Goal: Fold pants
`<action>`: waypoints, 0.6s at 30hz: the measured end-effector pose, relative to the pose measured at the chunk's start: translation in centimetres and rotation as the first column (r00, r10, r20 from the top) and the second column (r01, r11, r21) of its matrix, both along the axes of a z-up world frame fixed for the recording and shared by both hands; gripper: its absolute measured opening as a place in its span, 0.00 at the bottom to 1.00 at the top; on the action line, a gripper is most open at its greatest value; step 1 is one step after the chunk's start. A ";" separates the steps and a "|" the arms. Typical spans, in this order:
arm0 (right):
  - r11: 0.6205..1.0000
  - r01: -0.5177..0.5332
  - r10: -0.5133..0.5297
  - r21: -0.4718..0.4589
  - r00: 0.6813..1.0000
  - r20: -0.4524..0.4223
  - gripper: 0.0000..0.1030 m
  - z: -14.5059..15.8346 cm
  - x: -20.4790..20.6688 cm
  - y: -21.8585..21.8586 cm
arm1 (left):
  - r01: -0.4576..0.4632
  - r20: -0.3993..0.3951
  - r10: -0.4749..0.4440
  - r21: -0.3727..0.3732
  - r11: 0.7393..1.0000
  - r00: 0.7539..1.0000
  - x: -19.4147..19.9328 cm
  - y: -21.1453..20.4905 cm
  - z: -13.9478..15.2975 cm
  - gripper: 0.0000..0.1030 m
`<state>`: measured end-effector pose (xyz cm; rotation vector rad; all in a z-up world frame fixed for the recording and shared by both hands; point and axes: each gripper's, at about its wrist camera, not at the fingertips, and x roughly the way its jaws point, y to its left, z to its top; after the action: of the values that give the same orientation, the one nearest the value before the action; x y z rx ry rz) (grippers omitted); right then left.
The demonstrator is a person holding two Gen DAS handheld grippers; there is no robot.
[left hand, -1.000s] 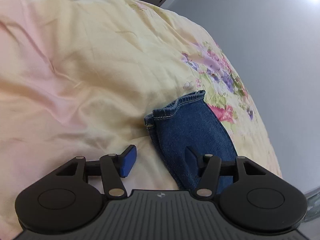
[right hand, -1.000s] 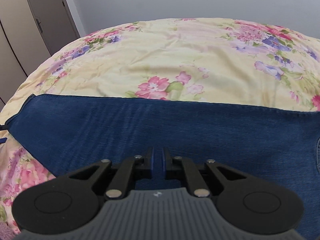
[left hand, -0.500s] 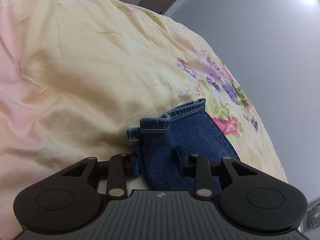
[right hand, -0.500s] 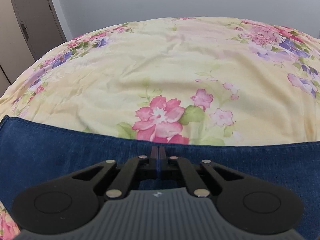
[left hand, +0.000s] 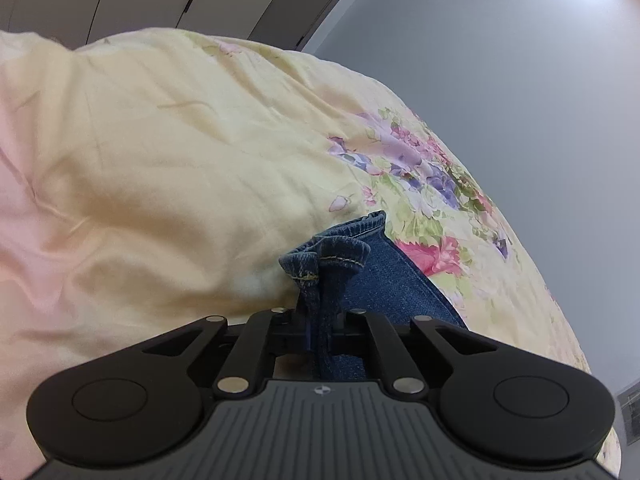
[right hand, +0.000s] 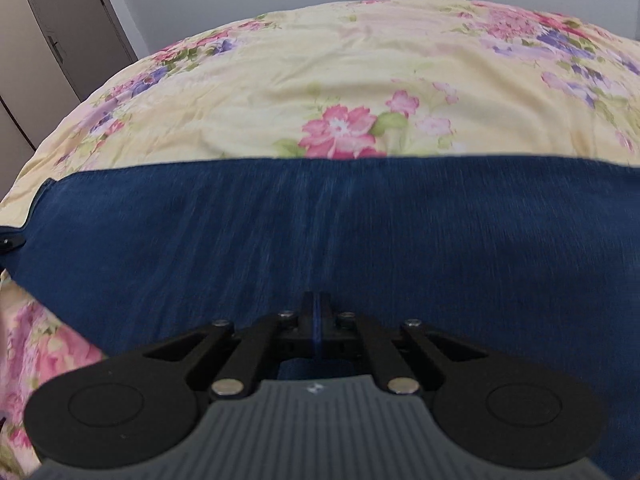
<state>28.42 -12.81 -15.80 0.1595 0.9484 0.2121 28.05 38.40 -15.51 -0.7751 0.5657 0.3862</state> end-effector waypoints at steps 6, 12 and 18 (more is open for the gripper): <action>1.000 -0.028 0.028 -0.012 1.000 0.005 0.00 -1.0 -4.5 0.2 | 0.021 0.007 -0.022 0.074 0.997 1.000 -0.1 -1.5 2.8 0.05; 0.998 -0.059 0.058 -0.018 0.998 -0.038 0.00 -1.0 -3.3 0.2 | 0.122 0.056 -0.140 0.247 0.961 0.989 -0.5 -6.6 9.3 0.05; 0.996 -0.031 0.030 0.079 1.000 0.006 0.00 1.4 -5.0 -2.6 | 0.315 0.036 -0.398 0.548 0.775 0.917 -1.2 -18.1 14.8 0.05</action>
<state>23.45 -15.36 -14.36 0.2170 0.9383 0.2783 26.88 20.31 -0.66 -0.1408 0.4196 0.1120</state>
